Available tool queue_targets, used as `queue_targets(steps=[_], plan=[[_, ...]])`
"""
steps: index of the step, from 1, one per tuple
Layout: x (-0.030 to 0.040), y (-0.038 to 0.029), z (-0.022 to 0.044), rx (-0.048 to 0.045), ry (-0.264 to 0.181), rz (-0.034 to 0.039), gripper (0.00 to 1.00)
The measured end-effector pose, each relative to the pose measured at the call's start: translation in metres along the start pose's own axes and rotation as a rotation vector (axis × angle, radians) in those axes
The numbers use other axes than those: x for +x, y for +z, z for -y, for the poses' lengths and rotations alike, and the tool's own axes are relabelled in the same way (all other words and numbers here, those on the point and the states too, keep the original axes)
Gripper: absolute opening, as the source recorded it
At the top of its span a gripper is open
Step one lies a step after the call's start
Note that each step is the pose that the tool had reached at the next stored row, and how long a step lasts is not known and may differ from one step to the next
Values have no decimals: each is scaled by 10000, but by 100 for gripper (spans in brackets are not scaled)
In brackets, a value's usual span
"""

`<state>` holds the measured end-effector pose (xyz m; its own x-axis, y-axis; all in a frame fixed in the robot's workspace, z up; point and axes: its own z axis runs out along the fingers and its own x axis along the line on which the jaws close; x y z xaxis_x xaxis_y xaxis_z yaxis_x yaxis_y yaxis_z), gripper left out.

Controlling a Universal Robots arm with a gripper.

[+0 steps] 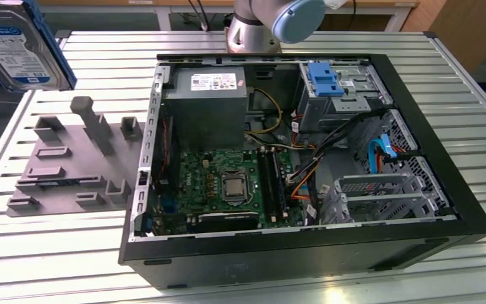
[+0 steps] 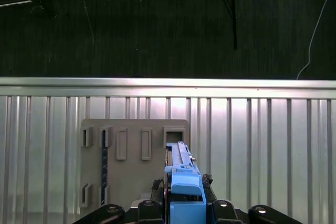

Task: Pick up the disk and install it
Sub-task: 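Pick up the disk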

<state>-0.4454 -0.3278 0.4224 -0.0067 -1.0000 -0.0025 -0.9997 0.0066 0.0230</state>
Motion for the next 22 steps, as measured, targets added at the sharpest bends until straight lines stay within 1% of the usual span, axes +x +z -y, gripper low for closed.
queue_targets(steps=[16,17,22], plan=[[0,-49,-1,0,0,0,36],[0,-71,-2,1,0,0,36],[0,-86,-2,0,0,0,36]])
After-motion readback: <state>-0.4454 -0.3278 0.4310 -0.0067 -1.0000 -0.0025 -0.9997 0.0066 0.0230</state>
